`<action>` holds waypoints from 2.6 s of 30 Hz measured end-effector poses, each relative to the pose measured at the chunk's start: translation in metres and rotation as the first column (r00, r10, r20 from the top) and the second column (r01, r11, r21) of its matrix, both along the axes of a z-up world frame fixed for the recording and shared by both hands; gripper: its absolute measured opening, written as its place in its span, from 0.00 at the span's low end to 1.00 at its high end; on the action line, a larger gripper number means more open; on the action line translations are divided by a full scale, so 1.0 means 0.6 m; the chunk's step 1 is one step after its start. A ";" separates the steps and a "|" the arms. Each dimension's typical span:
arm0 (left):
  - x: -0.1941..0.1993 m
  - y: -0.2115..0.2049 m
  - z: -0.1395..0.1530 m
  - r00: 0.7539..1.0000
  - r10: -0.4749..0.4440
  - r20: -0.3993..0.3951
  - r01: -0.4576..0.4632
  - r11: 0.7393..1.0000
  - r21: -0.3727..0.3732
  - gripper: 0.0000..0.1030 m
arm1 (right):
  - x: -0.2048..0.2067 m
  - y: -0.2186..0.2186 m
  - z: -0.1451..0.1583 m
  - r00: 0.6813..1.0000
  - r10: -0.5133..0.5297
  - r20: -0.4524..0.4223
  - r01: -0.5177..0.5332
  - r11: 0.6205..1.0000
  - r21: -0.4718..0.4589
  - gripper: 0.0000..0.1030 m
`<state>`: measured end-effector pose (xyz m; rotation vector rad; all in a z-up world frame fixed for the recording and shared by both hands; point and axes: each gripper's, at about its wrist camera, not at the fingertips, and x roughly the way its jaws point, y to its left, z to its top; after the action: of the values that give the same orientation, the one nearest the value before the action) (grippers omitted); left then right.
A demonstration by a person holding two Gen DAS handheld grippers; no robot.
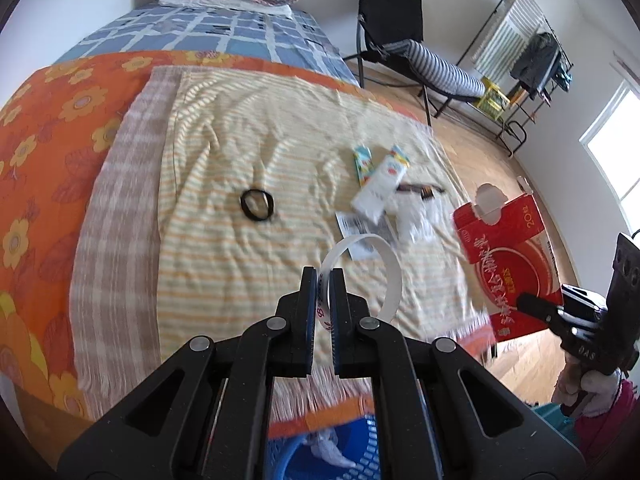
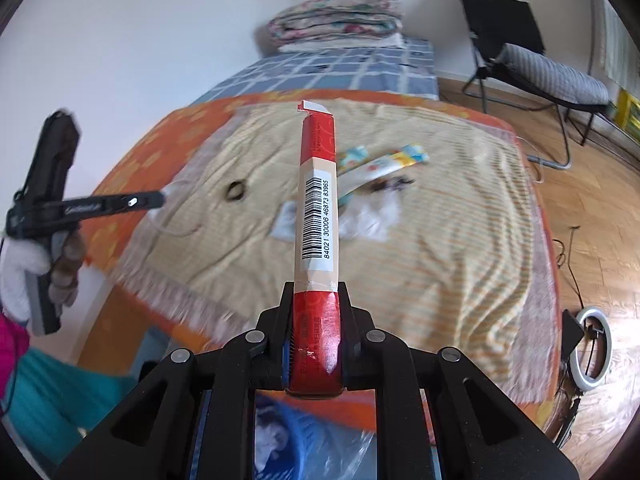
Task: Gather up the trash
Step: 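Carry the tape roll and red tube to the blue basket and release both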
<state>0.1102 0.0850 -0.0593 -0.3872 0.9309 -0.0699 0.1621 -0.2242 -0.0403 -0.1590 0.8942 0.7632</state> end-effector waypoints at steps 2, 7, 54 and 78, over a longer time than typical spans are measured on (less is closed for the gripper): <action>-0.018 -0.009 -0.006 1.000 -0.013 -0.009 0.013 1.000 0.007 0.04 | -0.031 0.007 -0.006 0.999 0.038 0.000 -0.038 0.999 -0.007 0.14; -0.061 -0.039 -0.026 0.998 -0.055 -0.037 0.057 0.997 0.051 0.04 | -0.096 0.020 -0.026 0.994 0.110 -0.010 -0.110 0.993 -0.031 0.14; -0.226 -0.161 -0.203 0.925 -0.231 -0.302 0.257 0.965 0.049 0.04 | -0.263 0.020 -0.196 0.943 0.229 -0.239 -0.264 0.956 -0.125 0.16; -0.208 -0.168 -0.205 0.925 -0.218 -0.309 0.245 0.968 0.050 0.36 | -0.255 0.024 -0.194 0.952 0.201 -0.232 -0.236 0.962 -0.139 0.46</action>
<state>-0.0147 -0.0157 -0.1823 -0.2061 1.2770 -0.1902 0.0091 -0.2099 -0.1569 -0.3315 1.1609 0.9252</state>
